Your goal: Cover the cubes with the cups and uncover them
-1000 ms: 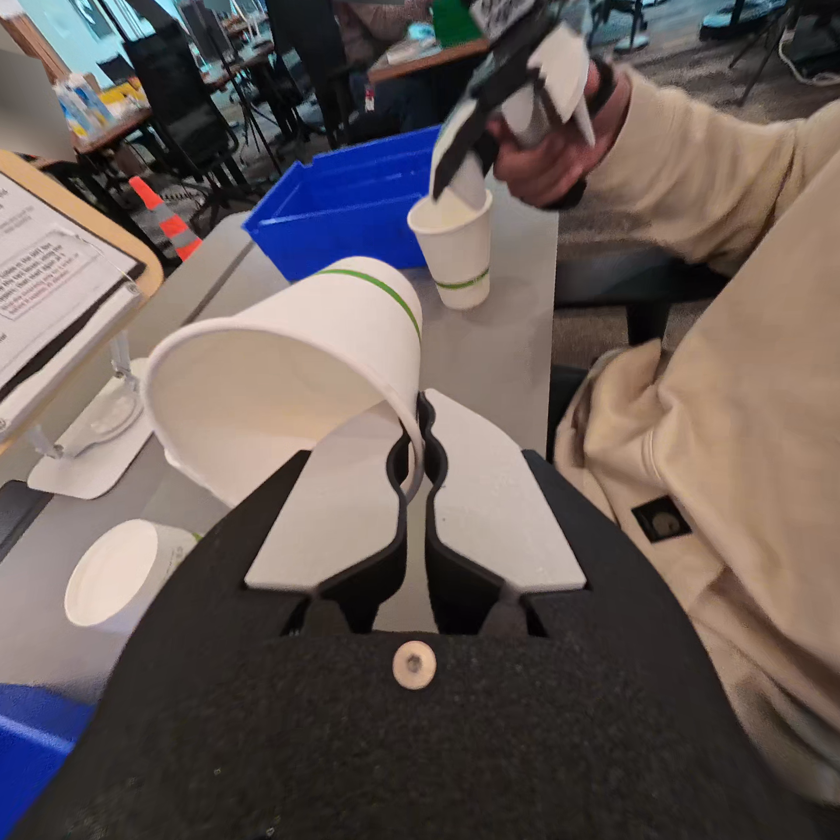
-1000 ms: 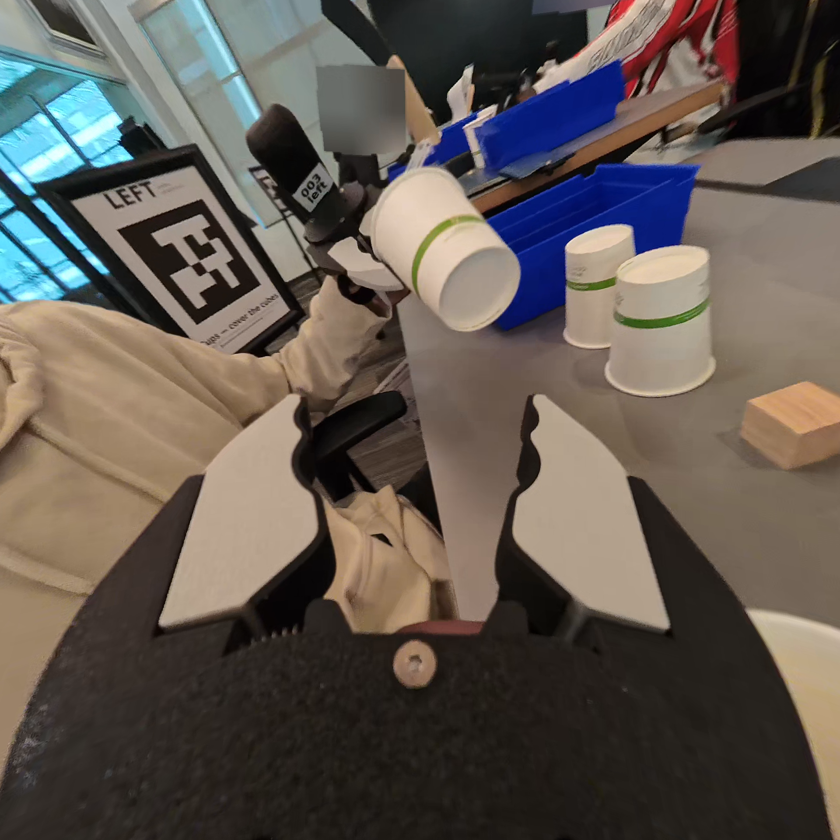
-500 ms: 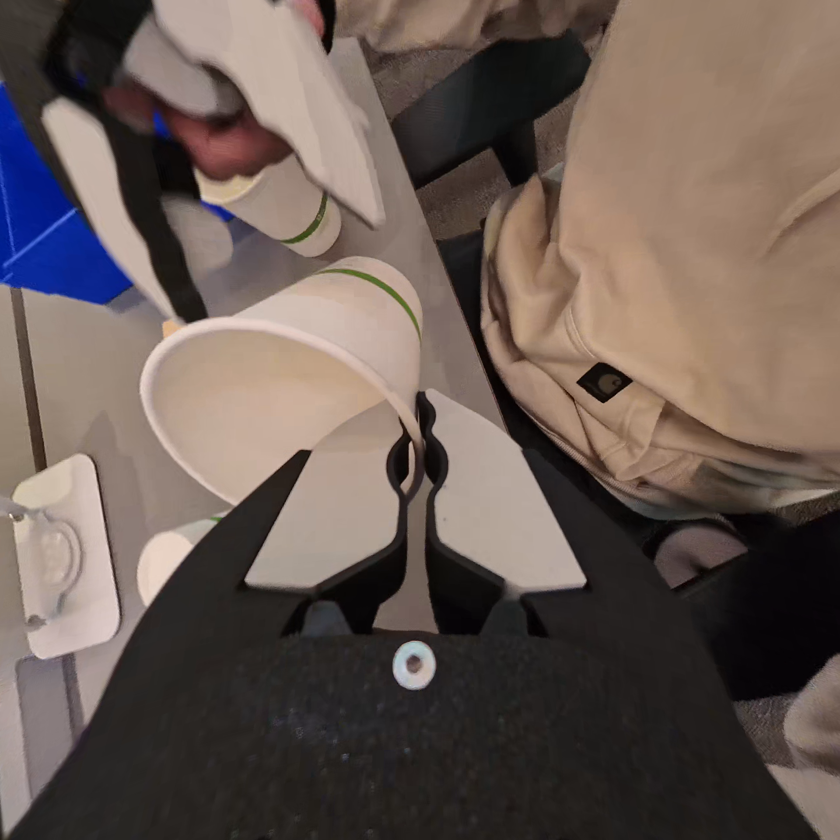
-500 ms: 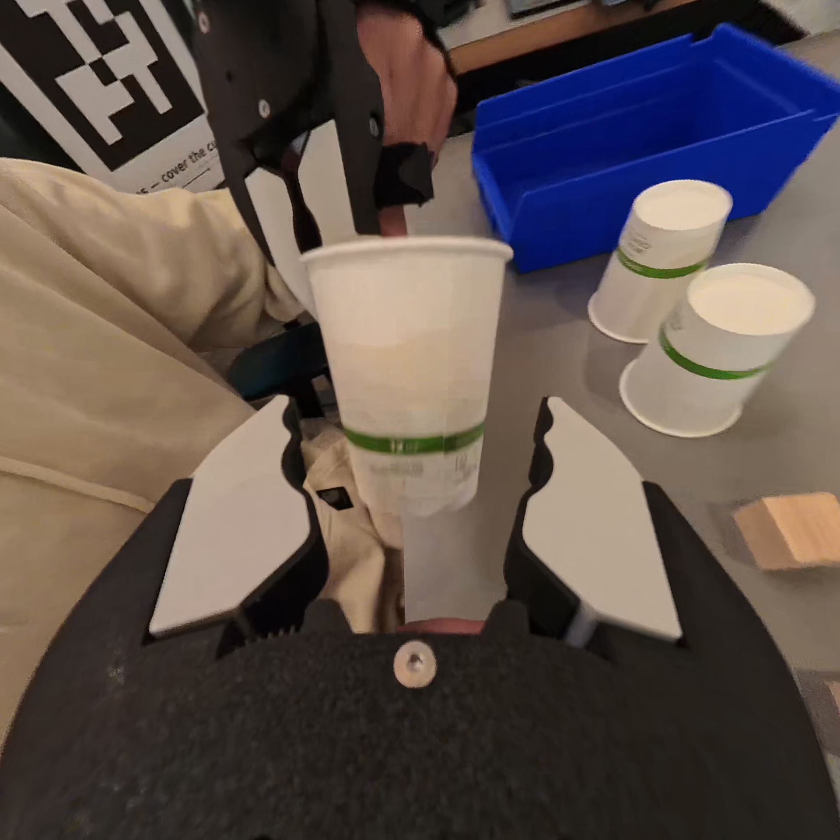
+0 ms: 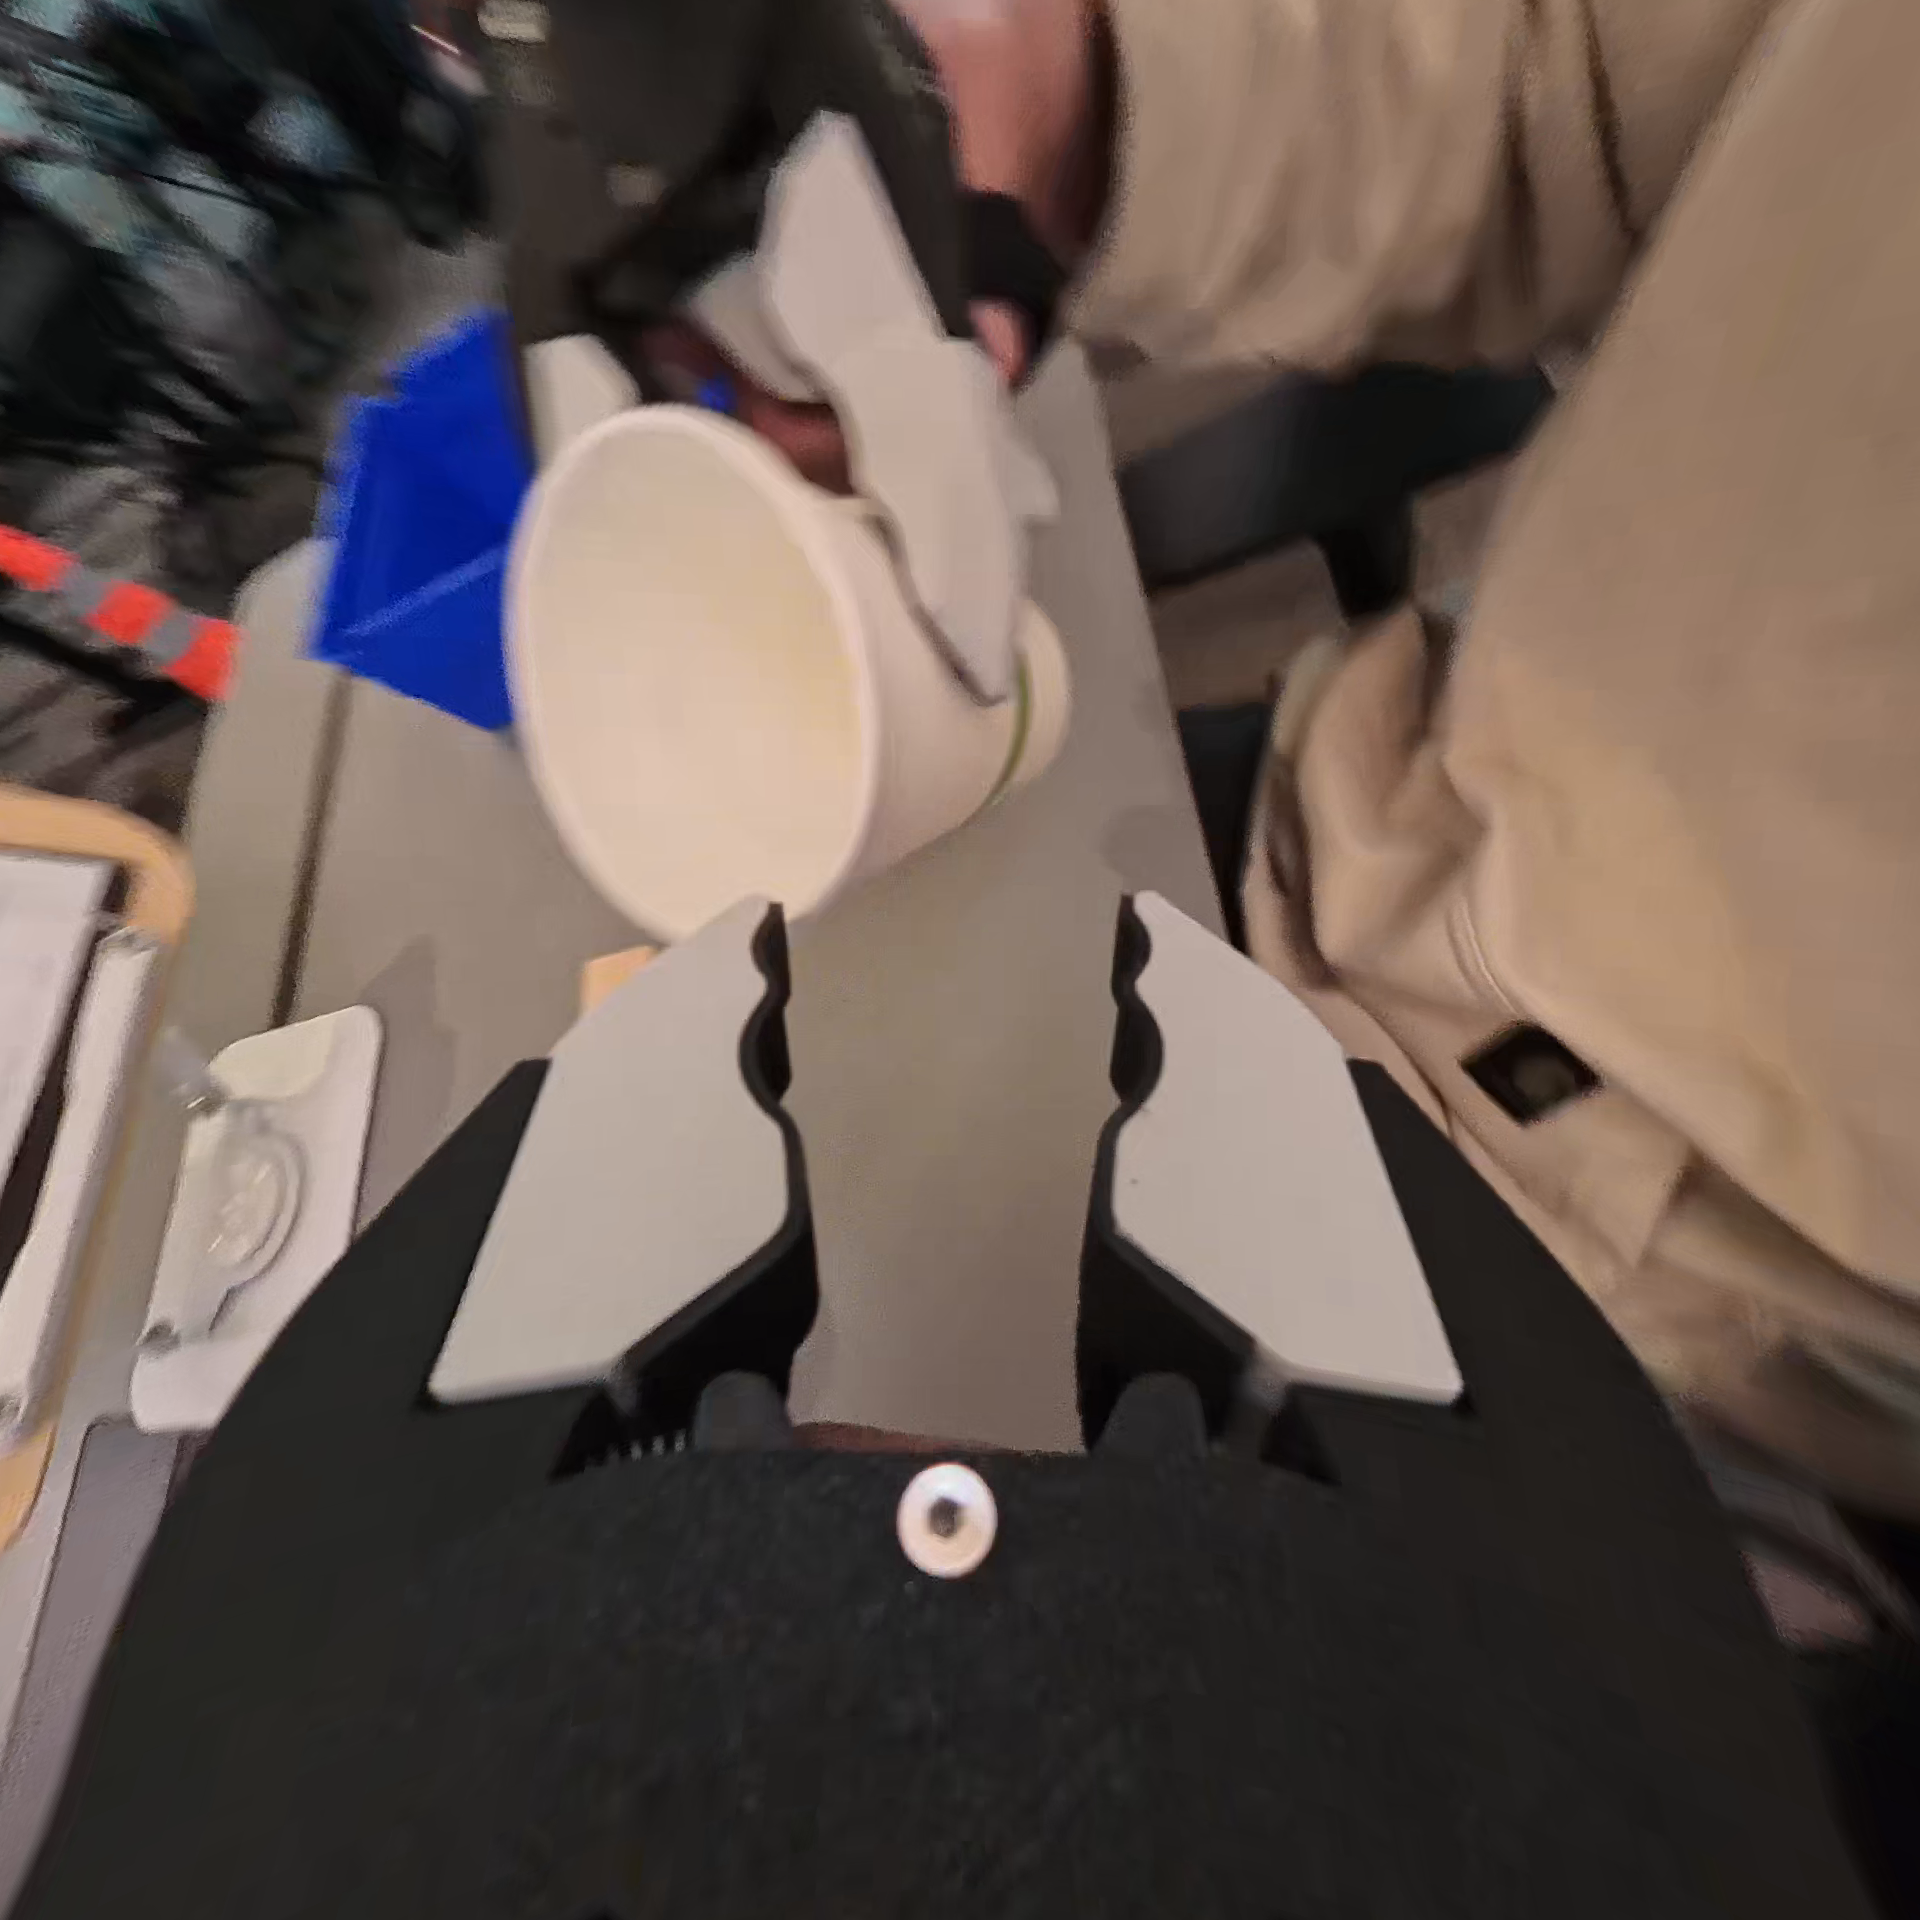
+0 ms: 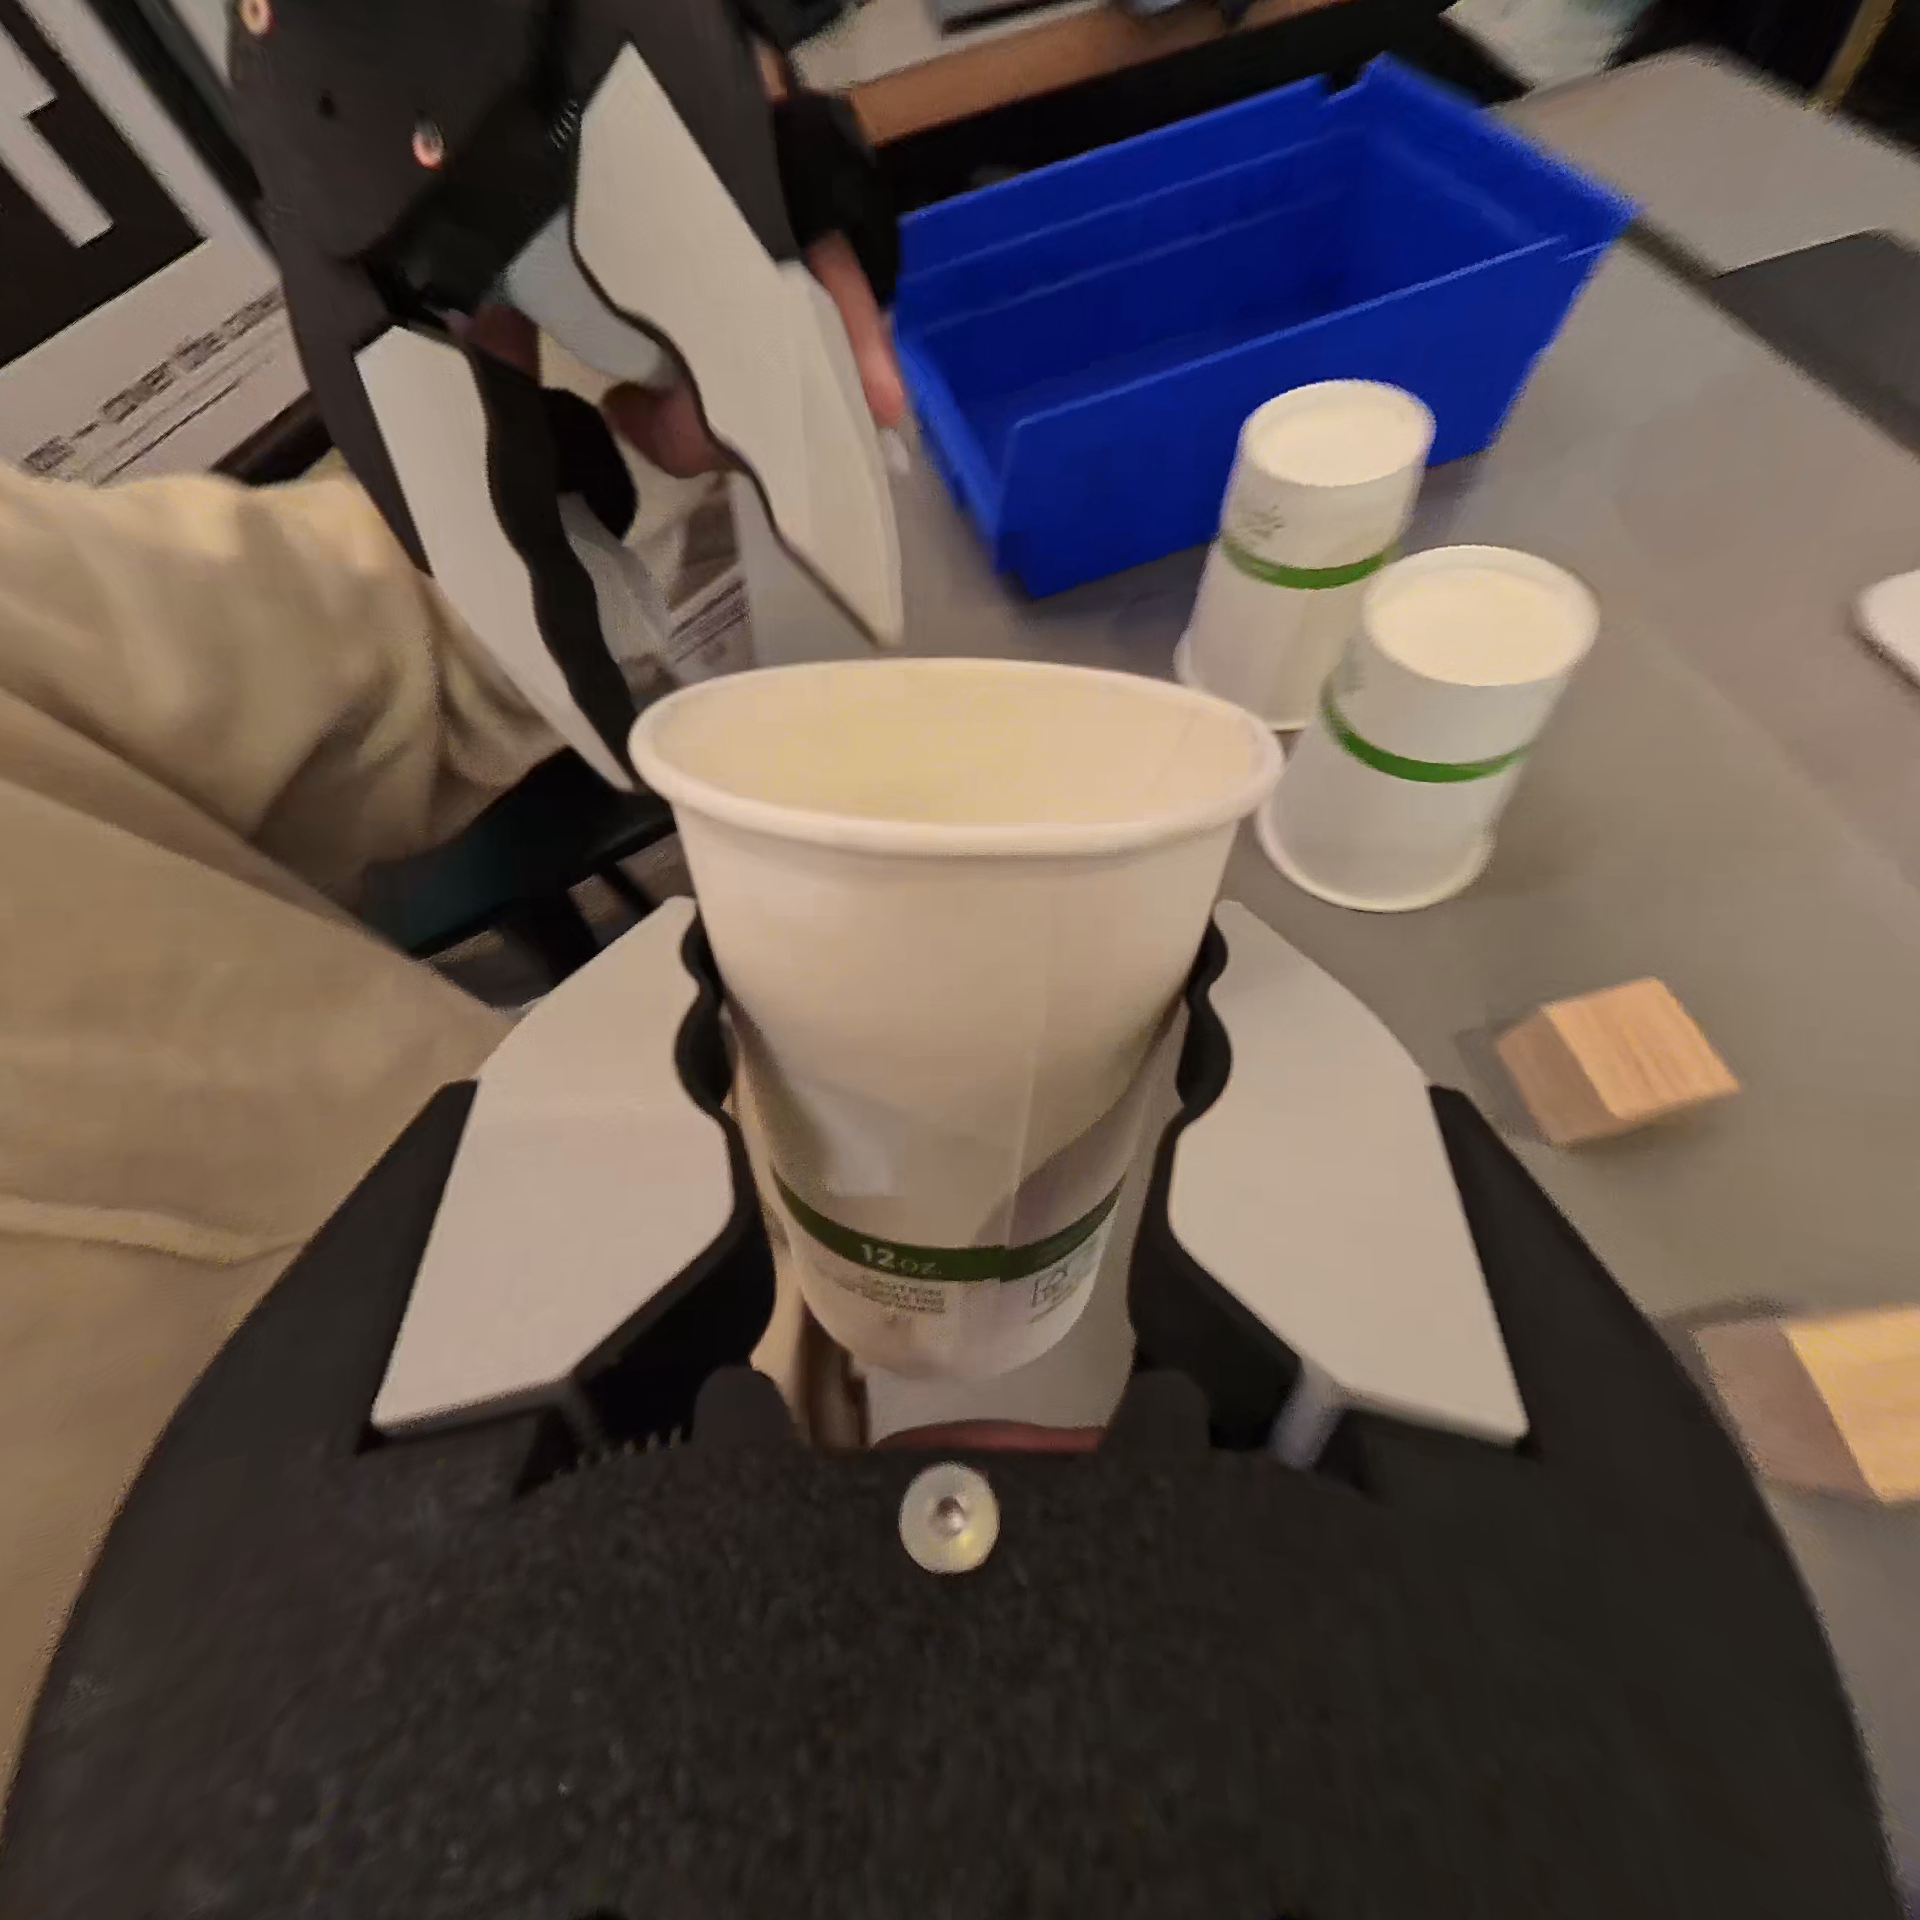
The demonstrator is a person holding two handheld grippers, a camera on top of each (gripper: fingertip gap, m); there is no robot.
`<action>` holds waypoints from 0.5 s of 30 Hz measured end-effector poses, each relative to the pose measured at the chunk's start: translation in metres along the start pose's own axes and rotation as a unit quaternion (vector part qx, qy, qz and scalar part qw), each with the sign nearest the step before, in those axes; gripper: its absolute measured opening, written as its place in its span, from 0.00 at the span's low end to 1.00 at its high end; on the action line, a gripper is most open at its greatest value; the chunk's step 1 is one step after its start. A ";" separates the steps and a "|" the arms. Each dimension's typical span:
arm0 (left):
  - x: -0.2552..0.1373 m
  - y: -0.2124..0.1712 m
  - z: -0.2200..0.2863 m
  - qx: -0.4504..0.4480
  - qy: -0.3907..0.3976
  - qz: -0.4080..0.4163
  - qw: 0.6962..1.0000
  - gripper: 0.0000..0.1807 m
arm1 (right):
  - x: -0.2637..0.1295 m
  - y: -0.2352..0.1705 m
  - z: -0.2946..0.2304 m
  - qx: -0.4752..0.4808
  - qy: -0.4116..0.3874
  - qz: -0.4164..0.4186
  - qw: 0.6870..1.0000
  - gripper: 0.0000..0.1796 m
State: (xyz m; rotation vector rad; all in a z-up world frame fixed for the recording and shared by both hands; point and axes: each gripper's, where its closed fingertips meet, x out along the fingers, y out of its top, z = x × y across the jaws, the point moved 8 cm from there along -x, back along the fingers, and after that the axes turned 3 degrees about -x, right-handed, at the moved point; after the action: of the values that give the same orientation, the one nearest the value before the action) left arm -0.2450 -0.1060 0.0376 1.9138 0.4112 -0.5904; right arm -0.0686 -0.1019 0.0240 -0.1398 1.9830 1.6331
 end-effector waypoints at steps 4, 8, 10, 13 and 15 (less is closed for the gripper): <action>-0.018 -0.021 -0.006 -0.143 0.146 0.129 0.970 0.32 | -0.044 -0.015 0.000 0.013 -0.122 0.067 0.990 0.48; -0.016 -0.067 0.004 -0.345 0.235 0.215 0.883 0.31 | -0.096 -0.040 0.005 0.035 -0.284 0.157 0.945 0.48; -0.008 -0.089 0.014 -0.387 0.256 0.195 0.864 0.31 | -0.117 -0.057 0.009 0.049 -0.341 0.197 0.918 0.48; -0.001 -0.109 0.026 -0.419 0.279 0.181 0.845 0.31 | -0.131 -0.081 0.013 0.085 -0.365 0.232 0.898 0.48; 0.004 -0.114 0.032 -0.433 0.277 0.187 0.837 0.28 | -0.131 -0.093 0.019 0.105 -0.370 0.233 0.893 0.49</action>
State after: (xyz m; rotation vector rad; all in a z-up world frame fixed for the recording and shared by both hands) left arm -0.3096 -0.0894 -0.0607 1.1736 0.5298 0.4048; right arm 0.0861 -0.1424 0.0038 0.9676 1.6110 1.4013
